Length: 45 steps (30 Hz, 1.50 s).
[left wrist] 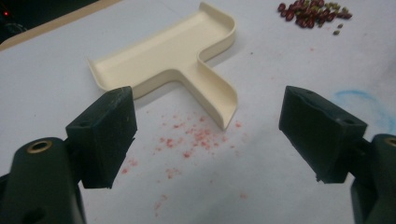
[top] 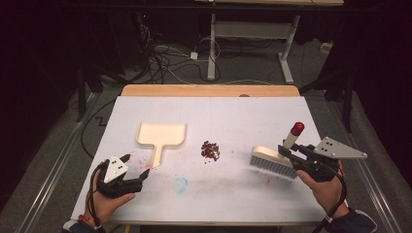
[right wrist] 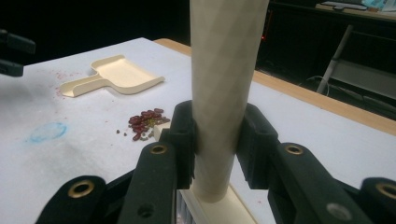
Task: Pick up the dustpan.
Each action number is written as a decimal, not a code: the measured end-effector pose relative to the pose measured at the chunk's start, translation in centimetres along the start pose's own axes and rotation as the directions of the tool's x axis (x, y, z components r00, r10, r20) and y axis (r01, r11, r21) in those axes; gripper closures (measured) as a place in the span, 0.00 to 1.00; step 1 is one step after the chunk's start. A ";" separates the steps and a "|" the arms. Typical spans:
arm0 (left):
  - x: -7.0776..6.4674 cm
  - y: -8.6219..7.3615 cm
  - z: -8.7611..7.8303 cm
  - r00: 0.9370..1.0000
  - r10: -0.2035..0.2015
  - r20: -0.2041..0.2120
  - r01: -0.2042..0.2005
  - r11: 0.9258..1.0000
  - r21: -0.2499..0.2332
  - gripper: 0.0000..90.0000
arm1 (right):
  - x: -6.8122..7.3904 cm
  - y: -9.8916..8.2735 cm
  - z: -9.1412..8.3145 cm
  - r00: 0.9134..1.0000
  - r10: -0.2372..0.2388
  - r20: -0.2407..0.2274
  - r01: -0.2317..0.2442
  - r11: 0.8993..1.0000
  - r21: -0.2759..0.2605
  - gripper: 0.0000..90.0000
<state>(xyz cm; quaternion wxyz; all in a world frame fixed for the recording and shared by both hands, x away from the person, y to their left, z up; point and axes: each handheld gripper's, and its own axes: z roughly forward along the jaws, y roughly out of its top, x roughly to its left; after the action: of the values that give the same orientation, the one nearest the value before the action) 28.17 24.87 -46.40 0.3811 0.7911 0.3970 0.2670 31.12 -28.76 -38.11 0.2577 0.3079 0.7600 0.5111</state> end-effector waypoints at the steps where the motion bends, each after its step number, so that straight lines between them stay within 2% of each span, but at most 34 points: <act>1: 0.0 0.0 0.1 1.000 -0.003 0.001 0.003 1.000 0.002 0.20 | 0.0 0.0 0.0 1.000 -0.001 -0.002 0.001 1.000 -0.002 0.78; 4: 0.0 0.1 0.3 1.000 -0.001 -0.003 0.001 1.000 0.008 0.20 | 0.0 0.0 -0.1 1.000 -0.004 0.001 0.004 1.000 -0.005 0.78; 5: 0.1 0.0 0.5 1.000 0.005 -0.004 -0.005 1.000 0.026 0.20 | 0.0 0.1 -0.2 1.000 -0.005 0.001 0.005 1.000 -0.006 0.78; 11: 0.0 -0.2 0.3 1.000 -0.004 -0.014 0.005 0.999 0.044 0.20 | 0.2 0.4 -0.4 1.000 -0.019 0.010 0.019 1.000 -0.024 0.78; 13: 0.1 -0.1 0.2 1.000 -0.019 -0.001 0.019 0.999 0.039 0.20 | 0.3 0.5 -0.3 1.000 -0.023 0.009 0.024 0.999 -0.027 0.78; 16: 0.2 0.3 0.5 0.995 -0.089 0.038 0.088 0.996 0.032 0.19 | 0.4 0.4 -0.2 1.000 -0.020 0.006 0.021 1.000 -0.020 0.78; 18: 0.1 0.7 1.1 0.994 -0.103 0.028 0.101 0.993 0.065 0.19 | 0.4 0.5 -0.1 1.000 -0.019 0.006 0.019 1.000 -0.020 0.78; 19: 0.0 1.0 1.3 0.994 -0.106 0.035 0.103 0.992 0.071 0.19 | 0.4 0.5 -0.1 1.000 -0.025 0.007 0.025 0.999 -0.023 0.78; 21: 0.0 1.7 1.8 0.992 -0.125 0.023 0.122 0.989 0.088 0.19 | 0.3 0.4 0.0 1.000 -0.021 0.008 0.021 1.000 -0.019 0.78; 24: 0.3 3.1 2.9 0.985 -0.173 -0.004 0.172 0.978 0.120 0.20 | 0.2 0.3 0.2 1.000 -0.015 0.009 0.015 1.000 -0.009 0.78; 26: 0.5 3.7 3.9 0.979 -0.202 -0.017 0.203 0.967 0.153 0.21 | 0.2 0.3 0.2 1.000 -0.014 0.010 0.014 1.000 -0.005 0.78; 29: 0.7 4.5 5.8 0.974 -0.228 0.001 0.223 0.954 0.200 0.21 | 0.2 0.3 0.3 1.000 -0.012 0.008 0.012 1.000 -0.004 0.78; 32: 0.4 5.1 7.9 0.973 -0.232 -0.006 0.227 0.945 0.234 0.23 | 0.3 0.3 0.4 1.000 -0.009 0.009 0.009 1.000 -0.002 0.78; 33: 0.4 5.1 8.6 0.970 -0.241 -0.018 0.238 0.939 0.247 0.24 | 0.3 0.3 0.4 1.000 -0.008 0.008 0.008 1.000 -0.002 0.78; 35: 0.4 5.0 9.8 0.963 -0.267 -0.047 0.269 0.923 0.276 0.30 | 0.2 0.2 0.4 1.000 -0.012 0.008 0.012 1.000 -0.005 0.78; 37: 0.4 4.7 10.7 0.952 -0.299 -0.062 0.303 0.903 0.306 0.31 | 0.3 0.2 0.3 1.000 -0.009 0.007 0.009 1.000 -0.005 0.78; 38: 0.4 4.5 11.0 0.949 -0.308 -0.069 0.314 0.900 0.302 0.33 | 0.2 0.2 0.3 1.000 -0.009 0.006 0.009 1.000 -0.006 0.78; 41: 0.2 4.6 11.3 0.941 -0.319 -0.111 0.338 0.900 0.276 0.36 | 0.2 0.1 0.4 1.000 -0.006 0.006 0.006 1.000 -0.007 0.78; 42: 0.1 4.6 11.3 0.941 -0.315 -0.120 0.337 0.901 0.274 0.38 | 0.1 0.1 0.4 1.000 -0.009 0.007 0.009 1.000 -0.005 0.78; 44: 0.0 4.5 11.3 0.936 -0.321 -0.141 0.348 0.901 0.260 0.43 | 0.2 0.1 0.4 1.000 -0.008 0.006 0.008 1.000 -0.002 0.78; 45: -0.1 4.5 11.3 0.938 -0.317 -0.143 0.344 0.904 0.255 0.46 | 0.3 0.1 0.4 1.000 -0.008 0.004 0.008 1.000 -0.002 0.78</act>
<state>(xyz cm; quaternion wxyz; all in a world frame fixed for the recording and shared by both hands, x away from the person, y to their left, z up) 38.22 18.61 -49.20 0.2870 0.7434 0.5770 0.1791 31.28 -28.27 -38.19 0.2616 0.3055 0.7603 0.5101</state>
